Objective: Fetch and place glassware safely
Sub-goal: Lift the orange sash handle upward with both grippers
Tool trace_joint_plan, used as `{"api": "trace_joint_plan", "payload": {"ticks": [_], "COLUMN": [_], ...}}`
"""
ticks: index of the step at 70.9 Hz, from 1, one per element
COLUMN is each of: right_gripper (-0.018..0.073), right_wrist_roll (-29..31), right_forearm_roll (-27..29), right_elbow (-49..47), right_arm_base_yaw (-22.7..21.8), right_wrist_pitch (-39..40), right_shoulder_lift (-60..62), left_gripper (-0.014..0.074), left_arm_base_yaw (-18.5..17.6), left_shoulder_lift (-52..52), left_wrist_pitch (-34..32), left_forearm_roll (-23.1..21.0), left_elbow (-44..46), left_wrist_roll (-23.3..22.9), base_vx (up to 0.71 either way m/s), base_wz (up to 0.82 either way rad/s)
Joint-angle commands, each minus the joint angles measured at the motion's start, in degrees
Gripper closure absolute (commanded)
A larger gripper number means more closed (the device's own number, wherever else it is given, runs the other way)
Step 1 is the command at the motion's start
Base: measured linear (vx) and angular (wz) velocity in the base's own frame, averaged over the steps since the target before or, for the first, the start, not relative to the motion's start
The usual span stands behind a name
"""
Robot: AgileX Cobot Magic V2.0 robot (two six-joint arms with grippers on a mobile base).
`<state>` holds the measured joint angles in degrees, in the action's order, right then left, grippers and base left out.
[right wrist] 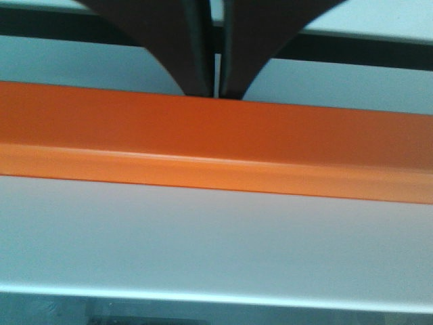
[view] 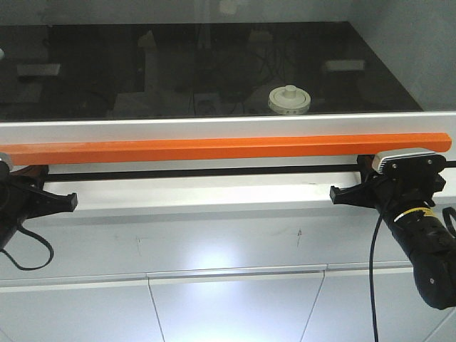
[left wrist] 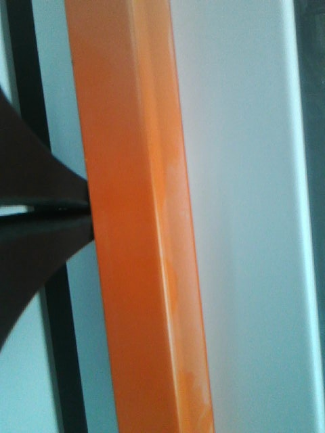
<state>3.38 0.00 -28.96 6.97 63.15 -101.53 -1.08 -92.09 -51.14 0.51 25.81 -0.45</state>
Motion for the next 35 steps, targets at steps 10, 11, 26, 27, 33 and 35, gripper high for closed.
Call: {"api": "trace_joint_plan", "payload": {"ticks": [10,11,26,27,33,35], "right_gripper": [0.056,0.056,0.056,0.056,0.056,0.056], "right_wrist_roll": [0.6,0.6,1.8,1.9,2.0,2.0], "right_forearm_roll": [0.0,0.0,-0.5,-0.5,-0.7,-0.7], "right_elbow": [-1.9,-2.0,-5.7,-5.9,-7.5,-7.9], "right_arm_base_yaw": [0.1,0.1,0.1,0.1,0.1,0.1], "right_wrist_pitch": [5.0,4.8,-2.4,-2.7,-5.0,-5.4], "right_shoulder_lift": [6.2,6.5,10.0,10.2,11.6,12.1], "left_gripper": [0.0603,0.0603,0.0603,0.0603,0.0603,0.0603], "left_arm_base_yaw": [-0.3,-0.3,-0.3,-0.3,-0.3,-0.3], "left_shoulder_lift": [7.0,7.1,10.9,11.2,12.9,13.3], "left_wrist_pitch": [-11.2,-11.0,-9.3,-8.6,-3.9,-2.7], "left_forearm_roll": [-0.5,-0.5,-0.5,-0.5,-0.5,-0.5], "left_elbow": [2.3,2.3,3.0,3.2,5.9,6.7], "left_wrist_roll": [-0.4,-0.4,-0.4,-0.4,-0.3,-0.3], "base_vx": [0.0,0.0,0.0,0.0,0.0,0.0], "base_wz": [0.0,0.0,0.0,0.0,0.0,0.0]}}
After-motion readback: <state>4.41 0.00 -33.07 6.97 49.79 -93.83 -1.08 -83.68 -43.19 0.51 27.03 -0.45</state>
